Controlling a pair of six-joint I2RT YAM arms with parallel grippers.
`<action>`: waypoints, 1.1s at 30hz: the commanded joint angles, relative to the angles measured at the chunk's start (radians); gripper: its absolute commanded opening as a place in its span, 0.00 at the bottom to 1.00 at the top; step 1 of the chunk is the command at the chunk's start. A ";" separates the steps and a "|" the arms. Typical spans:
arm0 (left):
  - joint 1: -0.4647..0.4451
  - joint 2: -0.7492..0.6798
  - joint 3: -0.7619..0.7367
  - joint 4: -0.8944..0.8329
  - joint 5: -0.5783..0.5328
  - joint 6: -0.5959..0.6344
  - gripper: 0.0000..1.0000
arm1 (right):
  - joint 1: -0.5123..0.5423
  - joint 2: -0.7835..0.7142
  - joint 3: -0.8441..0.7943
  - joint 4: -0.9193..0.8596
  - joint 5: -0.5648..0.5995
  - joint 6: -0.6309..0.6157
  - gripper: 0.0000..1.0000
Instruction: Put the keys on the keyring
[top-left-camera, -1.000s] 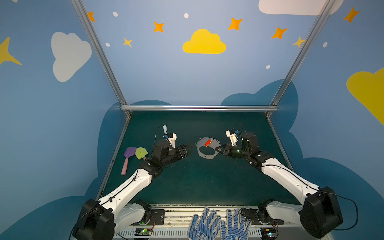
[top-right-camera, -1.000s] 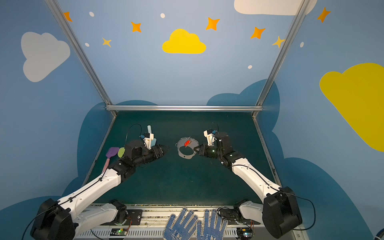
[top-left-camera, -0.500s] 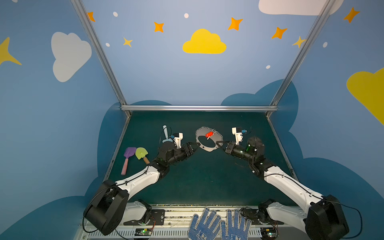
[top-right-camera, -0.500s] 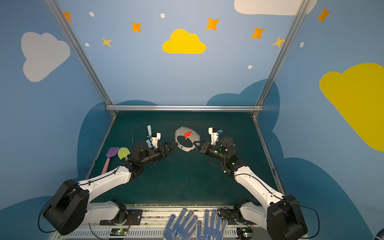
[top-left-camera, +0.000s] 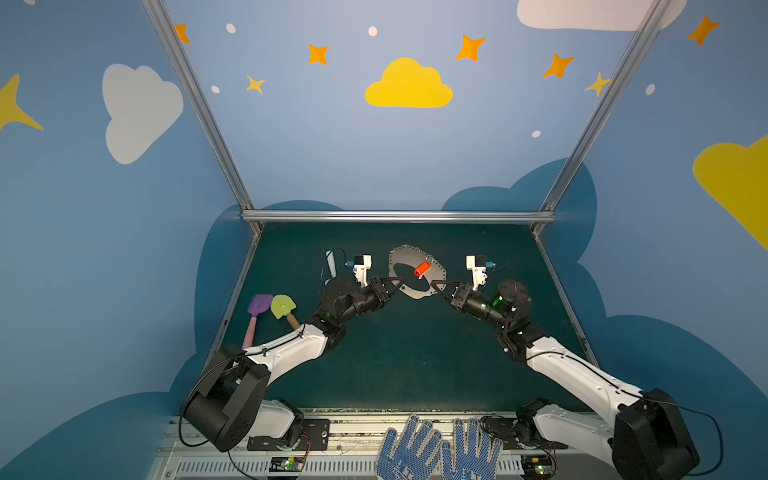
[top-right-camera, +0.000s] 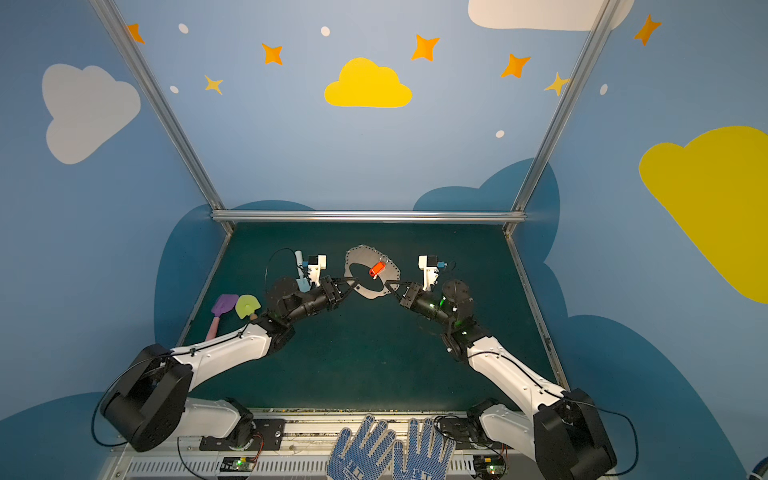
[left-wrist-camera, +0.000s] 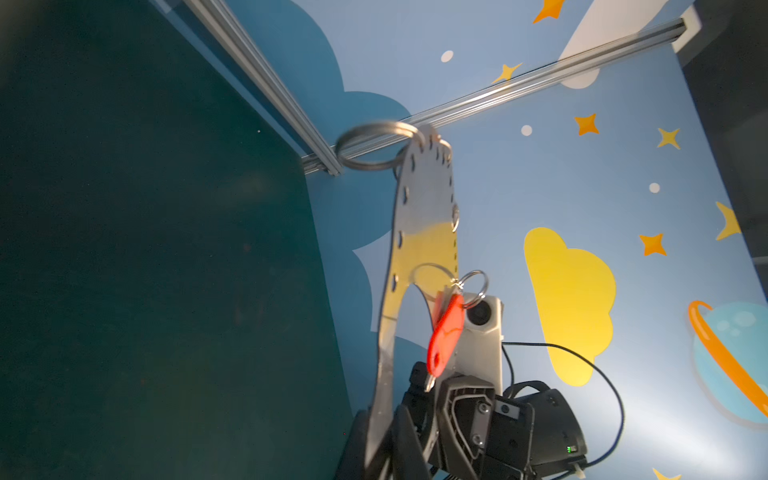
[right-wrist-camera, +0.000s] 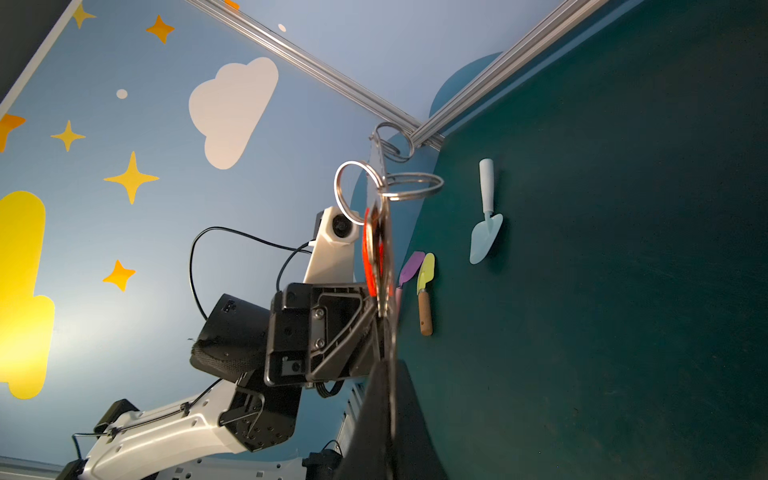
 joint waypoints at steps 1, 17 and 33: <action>-0.001 -0.041 0.047 -0.070 0.013 0.083 0.04 | 0.007 -0.001 -0.021 0.001 -0.007 -0.020 0.02; 0.039 0.171 0.829 -1.690 -0.036 0.737 0.04 | -0.067 -0.333 -0.084 -0.636 0.285 -0.313 0.48; -0.009 0.338 1.112 -1.984 -0.046 0.896 0.04 | -0.090 -0.294 -0.092 -0.635 0.222 -0.323 0.48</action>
